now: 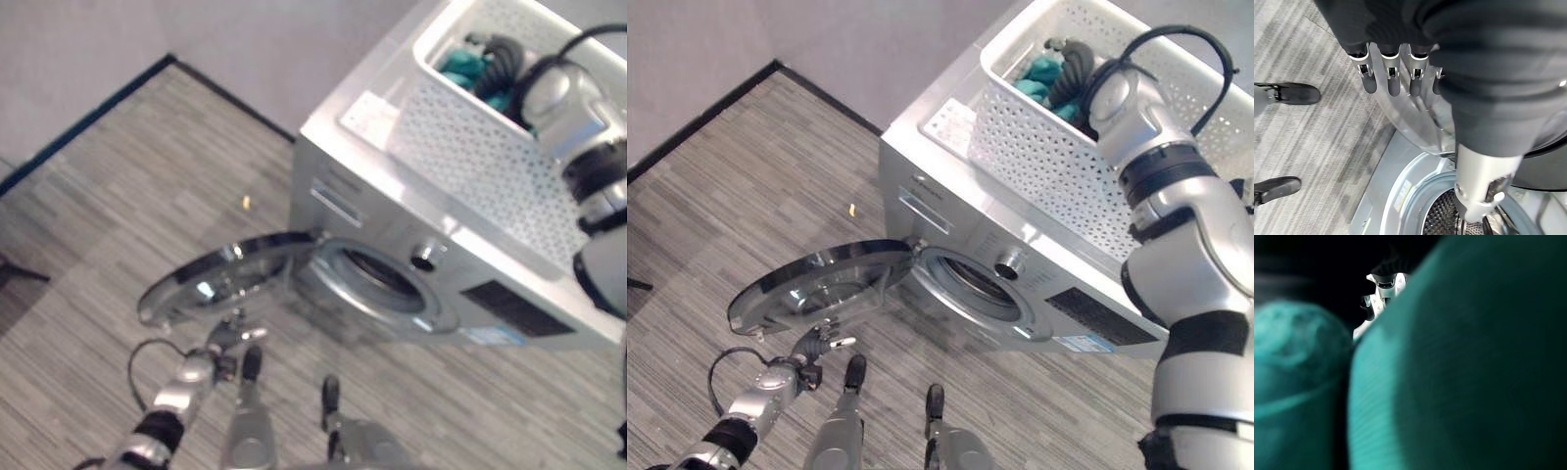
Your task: Grab the laundry basket,head to the washer,open it,put in the laundry and shut it.
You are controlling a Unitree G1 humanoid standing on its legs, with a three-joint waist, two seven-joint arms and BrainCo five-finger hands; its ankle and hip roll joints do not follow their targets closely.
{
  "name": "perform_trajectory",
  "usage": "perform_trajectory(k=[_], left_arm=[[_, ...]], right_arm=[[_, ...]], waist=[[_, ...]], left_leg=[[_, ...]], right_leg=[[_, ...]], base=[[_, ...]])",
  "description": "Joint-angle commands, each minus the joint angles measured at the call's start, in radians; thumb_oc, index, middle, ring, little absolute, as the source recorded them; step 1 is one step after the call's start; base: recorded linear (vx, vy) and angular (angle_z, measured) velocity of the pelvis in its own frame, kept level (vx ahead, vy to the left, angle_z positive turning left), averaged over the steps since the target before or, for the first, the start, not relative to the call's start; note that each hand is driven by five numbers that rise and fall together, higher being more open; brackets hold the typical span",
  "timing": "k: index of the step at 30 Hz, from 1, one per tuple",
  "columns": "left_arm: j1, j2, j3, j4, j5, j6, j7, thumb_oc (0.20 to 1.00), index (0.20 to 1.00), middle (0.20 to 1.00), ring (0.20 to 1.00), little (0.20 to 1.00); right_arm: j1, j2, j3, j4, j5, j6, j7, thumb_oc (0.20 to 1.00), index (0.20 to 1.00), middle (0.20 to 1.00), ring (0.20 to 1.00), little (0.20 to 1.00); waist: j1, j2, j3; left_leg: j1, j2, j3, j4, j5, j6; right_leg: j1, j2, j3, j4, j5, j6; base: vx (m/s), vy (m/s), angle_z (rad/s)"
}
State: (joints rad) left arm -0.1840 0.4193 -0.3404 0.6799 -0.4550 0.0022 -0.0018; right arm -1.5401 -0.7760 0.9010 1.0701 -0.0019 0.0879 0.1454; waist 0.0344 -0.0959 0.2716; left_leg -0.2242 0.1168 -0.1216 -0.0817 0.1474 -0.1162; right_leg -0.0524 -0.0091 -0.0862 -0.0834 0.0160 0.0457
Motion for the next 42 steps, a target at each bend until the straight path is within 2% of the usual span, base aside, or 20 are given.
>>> perform_trajectory(k=[1,2,3,4,15,26,37,40,42], left_arm=[[-0.034,0.023,-0.038,-0.025,-0.016,-0.044,0.01,1.0,1.0,1.0,1.0,1.0],[-0.036,0.024,-0.037,-0.026,-0.015,-0.044,0.012,1.0,1.0,1.0,1.0,1.0],[-0.041,0.023,-0.039,-0.023,-0.015,-0.044,0.012,1.0,1.0,1.0,1.0,1.0],[-0.043,0.022,-0.04,-0.021,-0.014,-0.043,0.012,1.0,1.0,1.0,1.0,1.0],[-0.056,0.014,-0.041,-0.019,-0.026,-0.046,0.015,1.0,1.0,1.0,1.0,1.0],[-0.062,0.0,-0.037,0.029,-0.032,-0.049,0.023,1.0,1.0,1.0,1.0,1.0],[-0.043,0.007,-0.012,0.052,-0.014,-0.058,0.02,1.0,1.0,1.0,1.0,1.0],[-0.035,0.005,-0.002,0.066,-0.002,-0.058,0.019,1.0,1.0,1.0,1.0,1.0],[-0.032,0.004,0.0,0.068,0.001,-0.059,0.02,1.0,1.0,1.0,1.0,1.0]], right_arm=[[-0.008,0.033,0.085,0.044,-0.027,0.008,0.004,0.862,0.862,0.862,0.862,0.862],[-0.005,0.034,0.087,0.038,-0.022,0.011,0.011,0.68,0.68,0.68,0.68,0.68],[-0.004,0.04,0.082,0.041,-0.009,0.012,0.013,0.335,0.335,0.335,0.335,0.335],[-0.004,0.04,0.082,0.036,0.002,0.009,0.015,0.2,0.2,0.2,0.2,0.2],[-0.021,0.064,0.1,0.007,-0.024,-0.004,0.014,0.2,0.2,0.2,0.2,0.2],[-0.072,0.072,0.047,0.021,-0.049,-0.009,-0.067,0.2,0.2,0.2,0.2,0.2],[-0.14,-0.015,0.01,-0.127,-0.161,0.001,-0.176,0.2,0.2,0.2,0.2,0.2],[-0.16,-0.078,-0.01,-0.253,-0.288,0.022,-0.236,0.2,0.2,0.2,0.2,0.2],[-0.16,-0.098,-0.025,-0.279,-0.317,0.03,-0.254,0.2,0.2,0.2,0.2,0.2]], waist=[[0.024,0.003,-0.001],[0.023,0.002,0.0],[0.023,0.0,0.001],[0.023,-0.001,0.001],[0.019,-0.005,0.01],[0.013,-0.004,-0.003],[0.005,-0.007,-0.051],[0.0,-0.008,-0.078],[0.0,-0.007,-0.086]], left_leg=[[-0.009,0.083,0.018,0.046,-0.044,0.027],[-0.01,0.084,0.019,0.048,-0.044,0.027],[-0.01,0.084,0.02,0.048,-0.045,0.027],[-0.011,0.084,0.021,0.049,-0.046,0.027],[-0.009,0.087,0.033,0.062,-0.058,0.03],[-0.004,0.085,0.038,0.062,-0.065,0.032],[0.027,0.082,0.045,0.056,-0.086,0.033],[0.044,0.083,0.05,0.053,-0.099,0.034],[0.049,0.082,0.051,0.054,-0.104,0.035]], right_leg=[[-0.133,-0.09,0.0,0.202,-0.061,0.067],[-0.133,-0.09,0.001,0.202,-0.061,0.068],[-0.135,-0.09,0.0,0.202,-0.059,0.068],[-0.136,-0.089,0.0,0.202,-0.059,0.068],[-0.149,-0.087,0.01,0.206,-0.055,0.07],[-0.144,-0.088,0.014,0.2,-0.055,0.07],[-0.112,-0.097,0.008,0.186,-0.05,0.074],[-0.096,-0.102,0.007,0.177,-0.046,0.075],[-0.09,-0.103,0.006,0.174,-0.046,0.076]], base=[[0.0,0.0,0.0],[-0.01,-0.016,0.03],[0.0,-0.013,0.03],[0.0,0.0,0.0],[0.0,0.0,-0.02],[0.0,0.0,0.0],[0.0,0.0,0.0],[0.03,-0.005,-0.01],[0.04,-0.01,-0.03]])
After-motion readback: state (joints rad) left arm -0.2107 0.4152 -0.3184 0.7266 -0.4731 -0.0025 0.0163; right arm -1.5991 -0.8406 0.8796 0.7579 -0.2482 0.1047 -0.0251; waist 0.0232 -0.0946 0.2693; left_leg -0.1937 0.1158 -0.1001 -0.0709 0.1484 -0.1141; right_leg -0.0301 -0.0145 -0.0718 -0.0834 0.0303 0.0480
